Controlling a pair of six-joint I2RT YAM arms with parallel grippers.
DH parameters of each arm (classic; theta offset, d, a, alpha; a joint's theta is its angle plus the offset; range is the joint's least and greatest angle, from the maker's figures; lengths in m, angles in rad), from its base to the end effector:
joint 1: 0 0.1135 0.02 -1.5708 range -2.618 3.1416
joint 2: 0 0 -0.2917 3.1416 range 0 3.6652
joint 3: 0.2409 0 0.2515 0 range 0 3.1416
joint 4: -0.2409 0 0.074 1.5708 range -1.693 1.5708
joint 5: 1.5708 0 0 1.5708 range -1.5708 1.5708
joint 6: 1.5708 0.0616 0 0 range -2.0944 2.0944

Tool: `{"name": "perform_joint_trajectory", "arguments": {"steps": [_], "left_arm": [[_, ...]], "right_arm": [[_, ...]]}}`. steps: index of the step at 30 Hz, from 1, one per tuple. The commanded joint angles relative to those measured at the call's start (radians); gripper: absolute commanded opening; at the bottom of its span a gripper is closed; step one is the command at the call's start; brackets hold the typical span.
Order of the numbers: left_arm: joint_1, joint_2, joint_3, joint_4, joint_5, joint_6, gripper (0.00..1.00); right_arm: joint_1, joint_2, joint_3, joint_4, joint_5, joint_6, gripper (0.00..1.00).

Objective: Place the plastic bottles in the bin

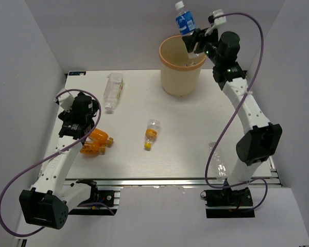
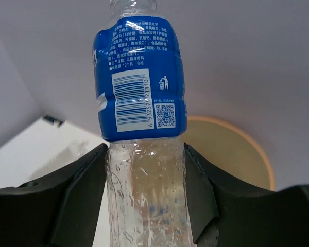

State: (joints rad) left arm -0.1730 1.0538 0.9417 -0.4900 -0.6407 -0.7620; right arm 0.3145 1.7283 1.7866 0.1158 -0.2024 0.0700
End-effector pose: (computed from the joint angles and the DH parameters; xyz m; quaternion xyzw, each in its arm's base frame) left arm 0.2299 -0.0028 0.3295 -0.3841 0.7612 0.0496 0.5201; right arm 0.4131 0.1474 0.4990 -0.1548 0.6255 0.2093 0.7355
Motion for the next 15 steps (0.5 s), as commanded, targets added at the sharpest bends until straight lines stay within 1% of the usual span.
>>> {"name": "perform_joint_trajectory", "arguments": {"steps": [1, 2, 3, 5, 6, 8, 9, 10, 12, 15], "left_arm": [[0.003, -0.02, 0.017, -0.021, -0.08, 0.013, 0.98], [0.003, -0.02, 0.022, -0.018, -0.085, 0.016, 0.98], [0.003, -0.021, 0.02, -0.013, -0.085, 0.024, 0.98], [0.004, -0.026, 0.014, 0.008, -0.074, 0.038, 0.98], [0.003, -0.028, 0.011, 0.016, -0.068, 0.046, 0.98], [0.004, -0.031, 0.005, 0.045, -0.039, 0.07, 0.98], [0.003, -0.032, 0.002, 0.056, -0.018, 0.082, 0.98], [0.003, -0.031, 0.0, 0.067, -0.013, 0.09, 0.98], [0.003, -0.025, 0.003, 0.076, -0.01, 0.101, 0.98], [0.004, -0.018, 0.009, 0.082, -0.004, 0.112, 0.98]], "right_arm": [[-0.029, 0.126, 0.162, 0.08, -0.034, 0.103, 0.36], [-0.032, 0.179, 0.186, 0.096, -0.032, 0.102, 0.38], [-0.032, 0.206, 0.204, 0.107, -0.017, 0.102, 0.46], [-0.032, 0.282, 0.273, 0.116, -0.011, 0.087, 0.52], [-0.032, 0.304, 0.293, 0.114, 0.009, 0.085, 0.6], [-0.034, 0.365, 0.35, 0.117, 0.034, 0.086, 0.71], [-0.035, 0.379, 0.367, 0.119, 0.046, 0.085, 0.88], [-0.034, 0.393, 0.381, 0.119, 0.053, 0.086, 0.89], [-0.034, 0.413, 0.41, 0.122, 0.054, 0.088, 0.89], [-0.034, 0.396, 0.413, 0.124, 0.051, 0.07, 0.89]]}}
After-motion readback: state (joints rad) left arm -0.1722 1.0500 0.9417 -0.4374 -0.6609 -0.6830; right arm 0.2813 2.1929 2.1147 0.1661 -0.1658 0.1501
